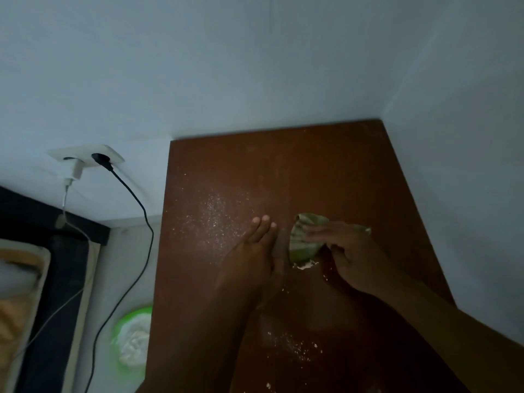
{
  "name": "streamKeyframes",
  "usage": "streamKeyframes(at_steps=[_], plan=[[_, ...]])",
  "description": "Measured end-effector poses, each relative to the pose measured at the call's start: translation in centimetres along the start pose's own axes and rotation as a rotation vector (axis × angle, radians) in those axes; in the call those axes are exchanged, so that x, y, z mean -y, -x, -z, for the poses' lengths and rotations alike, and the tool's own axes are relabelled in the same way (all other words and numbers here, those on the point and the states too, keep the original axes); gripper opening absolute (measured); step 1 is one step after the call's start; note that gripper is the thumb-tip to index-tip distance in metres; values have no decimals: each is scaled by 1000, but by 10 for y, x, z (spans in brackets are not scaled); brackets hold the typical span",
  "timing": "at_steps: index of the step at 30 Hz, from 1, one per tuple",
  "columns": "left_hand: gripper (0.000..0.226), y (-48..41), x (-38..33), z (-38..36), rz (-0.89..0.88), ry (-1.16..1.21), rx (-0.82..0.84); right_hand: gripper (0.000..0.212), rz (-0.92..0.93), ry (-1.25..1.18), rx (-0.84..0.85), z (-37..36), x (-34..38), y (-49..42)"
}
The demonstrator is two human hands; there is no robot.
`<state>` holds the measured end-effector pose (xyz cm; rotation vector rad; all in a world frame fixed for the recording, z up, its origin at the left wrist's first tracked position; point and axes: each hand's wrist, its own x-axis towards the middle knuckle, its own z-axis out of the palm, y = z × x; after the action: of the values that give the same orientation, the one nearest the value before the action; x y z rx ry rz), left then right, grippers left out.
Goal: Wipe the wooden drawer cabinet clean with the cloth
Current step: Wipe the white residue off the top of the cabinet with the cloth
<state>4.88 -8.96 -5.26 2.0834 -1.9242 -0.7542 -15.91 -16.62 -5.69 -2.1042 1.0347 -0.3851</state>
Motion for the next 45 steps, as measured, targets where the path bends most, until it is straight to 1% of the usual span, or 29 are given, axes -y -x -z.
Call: streamKeyframes(at_steps=[2, 4, 5, 7, 8, 11, 14, 16, 17, 20, 21, 24, 27, 30, 32, 33, 34, 36, 37, 38, 40, 43, 44, 45], plan=[[70, -1, 2, -1, 2, 1, 10, 50, -73, -19, -140, 26, -5, -29], [72, -1, 4, -4, 2, 2, 11, 47, -63, 95, -288, 56, -21, -83], [72, 0, 5, -6, -4, -5, 9, 47, -49, 161, -322, 66, -30, -108], [70, 1, 6, -8, -9, -10, -10, 48, -75, 220, -297, 63, -48, -139], [70, 2, 5, -8, -8, -6, -24, 48, -87, 229, -278, 53, -52, -140], [71, 1, 3, -6, 2, 1, -24, 48, -57, 183, -268, 18, -35, -98], [63, -1, -1, -2, 26, -14, 10, 52, 11, 101, -136, -1, -6, -24], [62, -1, -5, 0, 42, -35, 30, 50, -4, 86, -76, 9, -5, 5], [63, -2, -7, 1, 47, -52, 50, 47, -66, 103, -104, 22, -10, 5], [67, -3, -12, -1, 72, -111, 98, 44, -264, 215, -369, 71, -48, -17], [68, -3, -13, -1, 80, -121, 104, 45, -303, 240, -409, 79, -58, -21], [70, -4, -14, -4, 96, -123, 111, 48, -334, 265, -416, 57, -69, 0], [72, -4, -16, -4, 94, -111, 108, 47, -313, 174, -486, 18, -44, 48], [73, -1, -15, -2, 77, -96, 119, 49, -195, 82, -388, -17, -6, 88], [73, 0, -12, -1, 63, -85, 117, 45, -185, 7, -356, -23, 5, 100], [73, 0, -11, -1, 60, -82, 120, 41, -225, -2, -389, -15, 2, 99], [73, 0, -9, -1, 56, -83, 121, 39, -291, 9, -457, -6, -5, 95], [74, 1, -7, -3, 43, -93, 116, 41, -421, 87, -610, 16, -29, 84], [74, 3, -7, -4, 34, -94, 114, 42, -468, 137, -641, 21, -35, 80], [75, 3, -7, -5, 25, -93, 111, 42, -494, 180, -633, 19, -37, 78], [75, 3, -6, -6, 26, -88, 109, 41, -457, 201, -566, -6, -23, 79], [69, 4, -4, -1, 11, -76, 127, 39, -345, 59, -437, -43, 23, 87], [68, 8, -2, 3, -18, -92, 116, 38, -334, 14, -423, -42, 32, 85], [68, 16, 4, 5, -52, -117, 89, 38, -343, -17, -446, -29, 34, 74]])
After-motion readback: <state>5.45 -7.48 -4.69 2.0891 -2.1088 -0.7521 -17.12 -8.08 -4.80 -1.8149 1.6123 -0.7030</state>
